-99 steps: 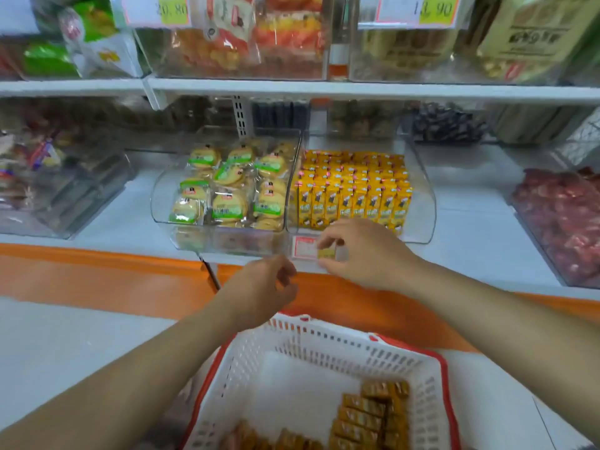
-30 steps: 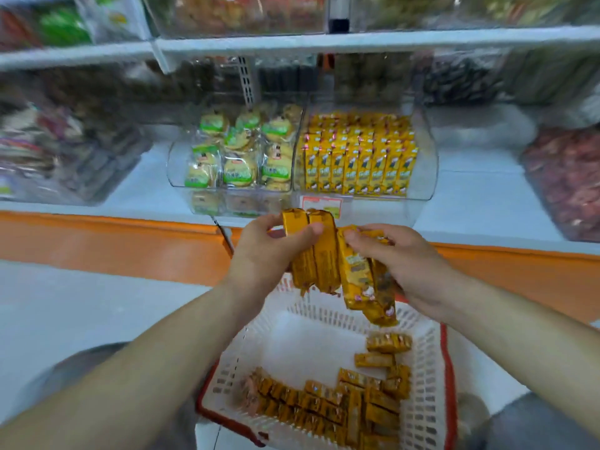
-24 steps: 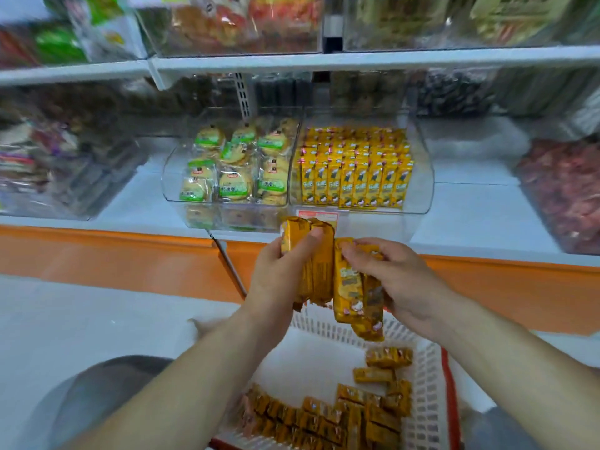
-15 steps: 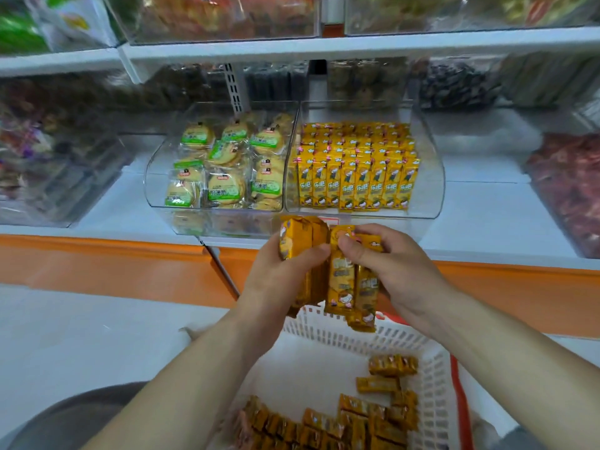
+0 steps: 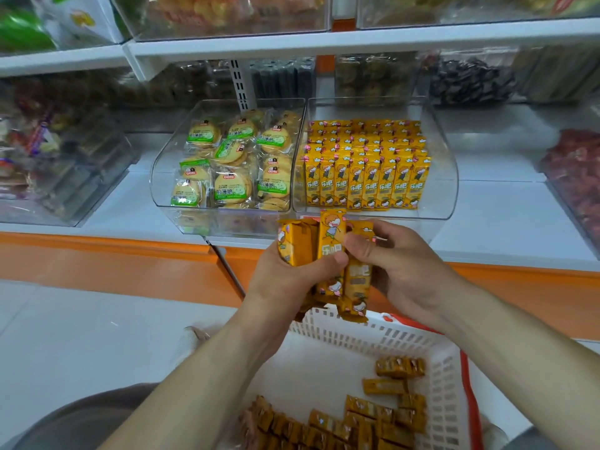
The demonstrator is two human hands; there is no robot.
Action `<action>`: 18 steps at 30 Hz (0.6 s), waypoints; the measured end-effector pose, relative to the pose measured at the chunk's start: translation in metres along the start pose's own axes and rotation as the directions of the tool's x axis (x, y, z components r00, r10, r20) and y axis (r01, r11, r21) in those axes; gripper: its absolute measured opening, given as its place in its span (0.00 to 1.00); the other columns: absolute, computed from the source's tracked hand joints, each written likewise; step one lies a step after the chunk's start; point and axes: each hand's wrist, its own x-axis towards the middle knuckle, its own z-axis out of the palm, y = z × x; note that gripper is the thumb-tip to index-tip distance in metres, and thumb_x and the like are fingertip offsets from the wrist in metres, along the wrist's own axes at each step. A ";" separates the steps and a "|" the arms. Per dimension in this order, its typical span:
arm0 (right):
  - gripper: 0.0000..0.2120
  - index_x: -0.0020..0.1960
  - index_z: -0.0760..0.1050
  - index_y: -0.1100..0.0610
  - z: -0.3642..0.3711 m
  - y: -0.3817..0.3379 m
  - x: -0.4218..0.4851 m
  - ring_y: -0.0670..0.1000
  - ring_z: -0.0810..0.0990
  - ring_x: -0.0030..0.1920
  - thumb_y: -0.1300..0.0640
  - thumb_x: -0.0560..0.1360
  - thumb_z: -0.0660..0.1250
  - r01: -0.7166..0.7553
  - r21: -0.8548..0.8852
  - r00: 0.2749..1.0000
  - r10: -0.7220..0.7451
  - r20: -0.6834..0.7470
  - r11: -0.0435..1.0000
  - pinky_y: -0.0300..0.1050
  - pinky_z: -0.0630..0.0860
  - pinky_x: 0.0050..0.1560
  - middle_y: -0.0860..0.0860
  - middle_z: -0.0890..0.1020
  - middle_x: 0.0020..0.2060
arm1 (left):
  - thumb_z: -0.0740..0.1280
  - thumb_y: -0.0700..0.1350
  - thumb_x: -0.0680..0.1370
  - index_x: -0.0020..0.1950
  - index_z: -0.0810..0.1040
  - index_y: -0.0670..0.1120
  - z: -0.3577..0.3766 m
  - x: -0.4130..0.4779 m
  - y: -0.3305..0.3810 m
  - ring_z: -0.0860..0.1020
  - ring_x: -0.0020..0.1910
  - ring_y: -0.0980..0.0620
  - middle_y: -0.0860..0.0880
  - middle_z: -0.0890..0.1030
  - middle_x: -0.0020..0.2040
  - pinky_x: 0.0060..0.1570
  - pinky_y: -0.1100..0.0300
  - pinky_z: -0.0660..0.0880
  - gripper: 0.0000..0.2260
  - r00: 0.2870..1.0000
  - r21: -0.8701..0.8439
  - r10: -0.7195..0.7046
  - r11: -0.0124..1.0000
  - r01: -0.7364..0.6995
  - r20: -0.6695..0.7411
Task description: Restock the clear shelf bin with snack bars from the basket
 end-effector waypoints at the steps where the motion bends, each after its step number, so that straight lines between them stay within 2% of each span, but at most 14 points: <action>1: 0.25 0.56 0.82 0.58 -0.001 -0.002 -0.001 0.57 0.85 0.49 0.54 0.60 0.79 -0.005 0.020 0.999 0.005 0.040 1.000 0.51 0.82 0.45 0.58 0.86 0.50 | 0.80 0.44 0.68 0.55 0.86 0.47 -0.001 0.000 0.001 0.87 0.49 0.40 0.41 0.87 0.52 0.42 0.51 0.84 0.16 1.000 -0.019 0.003 1.000 -0.003 -0.002; 4: 0.25 0.62 0.78 0.62 -0.005 -0.007 -0.006 0.60 0.84 0.55 0.63 0.66 0.74 -0.012 0.036 0.996 0.009 0.089 0.999 0.53 0.83 0.54 0.60 0.84 0.55 | 0.81 0.44 0.67 0.55 0.86 0.46 -0.005 0.000 0.005 0.87 0.50 0.40 0.41 0.87 0.52 0.42 0.51 0.84 0.17 1.000 -0.034 0.005 0.999 -0.005 -0.022; 7: 0.26 0.64 0.77 0.62 -0.008 -0.010 -0.009 0.61 0.83 0.58 0.63 0.67 0.73 0.009 0.032 0.998 -0.011 0.061 0.999 0.57 0.80 0.60 0.61 0.84 0.57 | 0.80 0.47 0.66 0.52 0.87 0.47 -0.007 -0.002 0.010 0.87 0.46 0.40 0.41 0.88 0.50 0.40 0.52 0.83 0.16 0.999 0.014 0.005 1.000 -0.004 -0.037; 10: 0.25 0.65 0.76 0.62 -0.011 -0.016 -0.010 0.60 0.83 0.57 0.62 0.68 0.72 0.029 0.026 1.000 -0.029 -0.002 0.999 0.55 0.80 0.57 0.61 0.83 0.57 | 0.81 0.50 0.63 0.49 0.88 0.50 -0.008 -0.001 0.016 0.88 0.44 0.41 0.42 0.88 0.48 0.38 0.53 0.83 0.16 0.999 0.060 0.011 0.998 -0.008 -0.052; 13: 0.27 0.65 0.76 0.58 -0.013 -0.021 -0.012 0.56 0.83 0.54 0.58 0.66 0.74 0.067 -0.065 0.995 -0.072 -0.067 0.996 0.51 0.78 0.52 0.56 0.85 0.55 | 0.81 0.52 0.62 0.48 0.87 0.50 -0.008 0.001 0.021 0.87 0.43 0.40 0.43 0.88 0.46 0.39 0.51 0.84 0.16 0.997 0.095 0.029 0.995 -0.022 -0.075; 15: 0.27 0.64 0.77 0.56 -0.014 -0.029 -0.014 0.53 0.84 0.51 0.56 0.65 0.74 0.126 -0.137 0.985 -0.140 -0.096 0.983 0.49 0.76 0.48 0.54 0.86 0.52 | 0.83 0.51 0.63 0.47 0.87 0.49 -0.008 0.002 0.025 0.87 0.42 0.40 0.42 0.88 0.45 0.40 0.49 0.84 0.16 0.994 0.139 0.048 0.990 -0.035 -0.096; 18: 0.20 0.60 0.78 0.52 -0.021 -0.046 -0.017 0.52 0.85 0.49 0.61 0.69 0.76 0.244 -0.327 0.942 -0.303 -0.143 0.913 0.46 0.79 0.47 0.52 0.86 0.50 | 0.85 0.52 0.61 0.43 0.86 0.46 -0.010 0.008 0.036 0.86 0.37 0.39 0.41 0.86 0.40 0.38 0.48 0.84 0.17 0.988 0.205 0.080 0.978 -0.051 -0.134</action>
